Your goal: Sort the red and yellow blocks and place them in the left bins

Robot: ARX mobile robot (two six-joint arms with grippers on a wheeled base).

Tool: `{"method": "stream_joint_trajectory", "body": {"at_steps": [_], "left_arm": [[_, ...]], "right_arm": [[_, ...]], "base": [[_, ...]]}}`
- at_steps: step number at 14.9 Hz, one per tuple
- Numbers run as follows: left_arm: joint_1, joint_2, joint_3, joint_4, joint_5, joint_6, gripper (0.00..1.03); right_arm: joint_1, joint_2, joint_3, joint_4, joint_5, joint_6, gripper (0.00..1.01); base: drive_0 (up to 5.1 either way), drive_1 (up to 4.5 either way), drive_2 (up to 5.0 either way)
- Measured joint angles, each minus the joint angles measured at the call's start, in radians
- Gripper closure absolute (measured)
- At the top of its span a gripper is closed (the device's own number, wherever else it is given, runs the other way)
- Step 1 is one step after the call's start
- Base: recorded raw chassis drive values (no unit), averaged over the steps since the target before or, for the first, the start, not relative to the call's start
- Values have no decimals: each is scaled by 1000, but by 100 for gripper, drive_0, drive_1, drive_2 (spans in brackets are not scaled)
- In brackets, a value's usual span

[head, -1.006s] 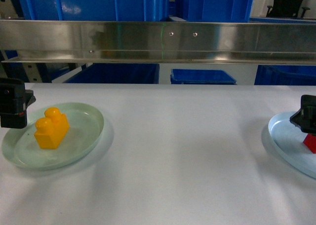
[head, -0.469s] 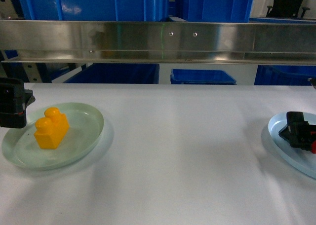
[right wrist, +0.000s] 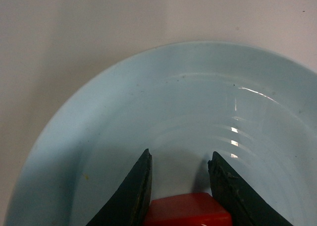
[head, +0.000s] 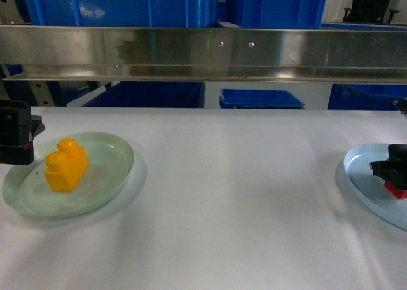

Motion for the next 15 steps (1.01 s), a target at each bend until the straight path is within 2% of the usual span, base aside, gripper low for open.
{"method": "stream_joint_trajectory", "body": {"at_steps": [2,4,5,8,10,14,15], "left_arm": [[0,0,0,0,0,0,5],[0,0,0,0,0,0,5],[0,0,0,0,0,0,5],[5,20,10,4,0,1,5],[30,143,86,46,-11,27,5],[38,232,260,-47,8,37,5],[23,241,322,-133,47,10,5]], "right_arm": [[0,-37,-18,0,-6,8,72],[1,-152,-56,-5,-41,34,72],[16,-380,-94,-11,-76,69,72],[58,-552,-150,-29,-114,104,72],[96,-614,-182,-41,-131,129,72],[133,-589,-211,-26,-119,144,73],[156,-587,-214,-16,-109,149,73]], "base": [[0,0,0],[0,0,0],[0,0,0],[0,0,0],[0,0,0],[0,0,0],[0,0,0]]}}
